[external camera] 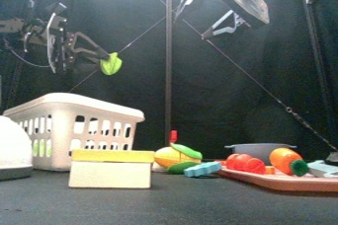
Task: Place squash top in basket
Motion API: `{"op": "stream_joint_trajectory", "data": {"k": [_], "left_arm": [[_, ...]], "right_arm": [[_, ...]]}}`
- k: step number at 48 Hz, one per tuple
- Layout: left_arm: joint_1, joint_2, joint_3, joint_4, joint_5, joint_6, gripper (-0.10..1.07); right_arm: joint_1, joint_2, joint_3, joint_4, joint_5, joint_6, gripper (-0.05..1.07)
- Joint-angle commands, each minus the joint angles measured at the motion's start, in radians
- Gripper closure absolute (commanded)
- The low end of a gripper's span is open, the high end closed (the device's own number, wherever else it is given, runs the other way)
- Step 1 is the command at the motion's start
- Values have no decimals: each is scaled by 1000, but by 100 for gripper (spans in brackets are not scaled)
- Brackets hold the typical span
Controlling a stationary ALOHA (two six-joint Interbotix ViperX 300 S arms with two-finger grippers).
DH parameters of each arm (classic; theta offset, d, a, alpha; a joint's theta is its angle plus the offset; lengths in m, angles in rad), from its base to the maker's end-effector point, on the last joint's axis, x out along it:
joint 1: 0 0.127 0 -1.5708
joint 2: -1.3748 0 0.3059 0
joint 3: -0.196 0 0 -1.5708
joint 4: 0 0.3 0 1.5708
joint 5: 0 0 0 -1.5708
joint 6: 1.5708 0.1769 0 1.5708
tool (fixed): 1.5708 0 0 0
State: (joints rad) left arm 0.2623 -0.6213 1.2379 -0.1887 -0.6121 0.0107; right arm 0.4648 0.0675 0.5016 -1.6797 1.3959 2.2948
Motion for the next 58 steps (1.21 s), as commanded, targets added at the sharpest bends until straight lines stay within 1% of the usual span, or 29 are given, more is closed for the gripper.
{"op": "stream_joint_trajectory", "data": {"k": [1,7,15,20,29,34,39,49,53,58], "left_arm": [[9,-26,8,-6,14,2,36],[18,-75,23,-5,120,2,36],[32,-127,25,-6,334,0,36],[44,-143,23,-6,410,-2,36],[64,-146,31,-6,422,-2,35],[69,-147,34,-6,422,-2,33],[72,-146,37,-8,422,-2,26],[72,-147,40,-6,419,-2,8],[72,-146,40,-6,419,-2,4],[72,-146,37,-6,417,-2,2]], "right_arm": [[-2,-25,-11,-3,6,0,0],[-3,-25,-8,2,5,0,0],[-9,-20,-11,8,5,0,0],[-14,-17,-11,8,2,0,-1],[-17,-12,-9,11,0,2,-1],[-18,-11,-9,20,0,2,-1],[-18,-11,-8,28,0,2,-1],[-18,-11,-8,32,0,2,-1],[-20,-11,-8,34,0,2,-1],[-21,-11,-8,32,0,2,-1]]}}
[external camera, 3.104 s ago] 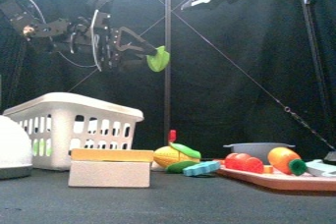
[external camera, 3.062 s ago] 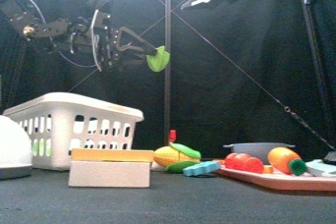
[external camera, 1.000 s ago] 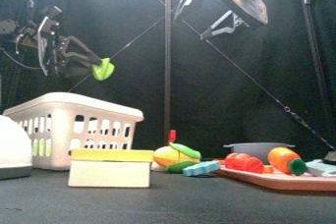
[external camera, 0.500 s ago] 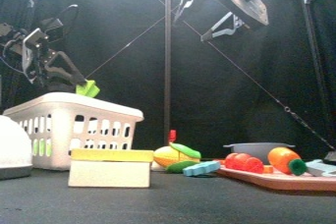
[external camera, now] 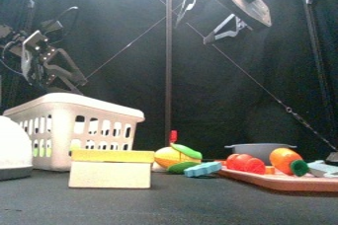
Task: Place squash top in basket
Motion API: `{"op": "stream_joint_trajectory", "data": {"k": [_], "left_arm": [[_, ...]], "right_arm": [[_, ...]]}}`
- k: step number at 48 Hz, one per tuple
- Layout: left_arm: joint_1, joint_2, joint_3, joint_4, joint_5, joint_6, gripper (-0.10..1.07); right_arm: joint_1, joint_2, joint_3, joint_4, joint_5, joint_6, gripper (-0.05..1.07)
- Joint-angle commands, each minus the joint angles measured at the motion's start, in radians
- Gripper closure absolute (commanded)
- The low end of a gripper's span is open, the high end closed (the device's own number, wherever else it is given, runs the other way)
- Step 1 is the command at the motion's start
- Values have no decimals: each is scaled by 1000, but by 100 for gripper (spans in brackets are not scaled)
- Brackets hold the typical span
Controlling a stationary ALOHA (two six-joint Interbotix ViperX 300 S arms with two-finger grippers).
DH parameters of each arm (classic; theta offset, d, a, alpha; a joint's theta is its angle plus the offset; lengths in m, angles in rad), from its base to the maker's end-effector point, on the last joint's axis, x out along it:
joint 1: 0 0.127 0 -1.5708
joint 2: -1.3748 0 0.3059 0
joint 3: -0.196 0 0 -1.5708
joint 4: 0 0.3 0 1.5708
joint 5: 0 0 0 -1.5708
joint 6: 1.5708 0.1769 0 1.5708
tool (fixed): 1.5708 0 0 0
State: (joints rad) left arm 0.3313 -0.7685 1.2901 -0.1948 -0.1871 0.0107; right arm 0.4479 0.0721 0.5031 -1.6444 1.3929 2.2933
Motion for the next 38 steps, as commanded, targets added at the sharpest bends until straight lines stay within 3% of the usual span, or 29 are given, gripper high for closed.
{"op": "stream_joint_trajectory", "data": {"k": [1,38], "left_arm": [[3,0,-17,-2,-9,-2,2],[3,2,-18,0,-55,-2,2]], "right_arm": [[-5,-15,-9,-2,2,3,-1],[-9,-11,-8,23,2,-3,-1]]}}
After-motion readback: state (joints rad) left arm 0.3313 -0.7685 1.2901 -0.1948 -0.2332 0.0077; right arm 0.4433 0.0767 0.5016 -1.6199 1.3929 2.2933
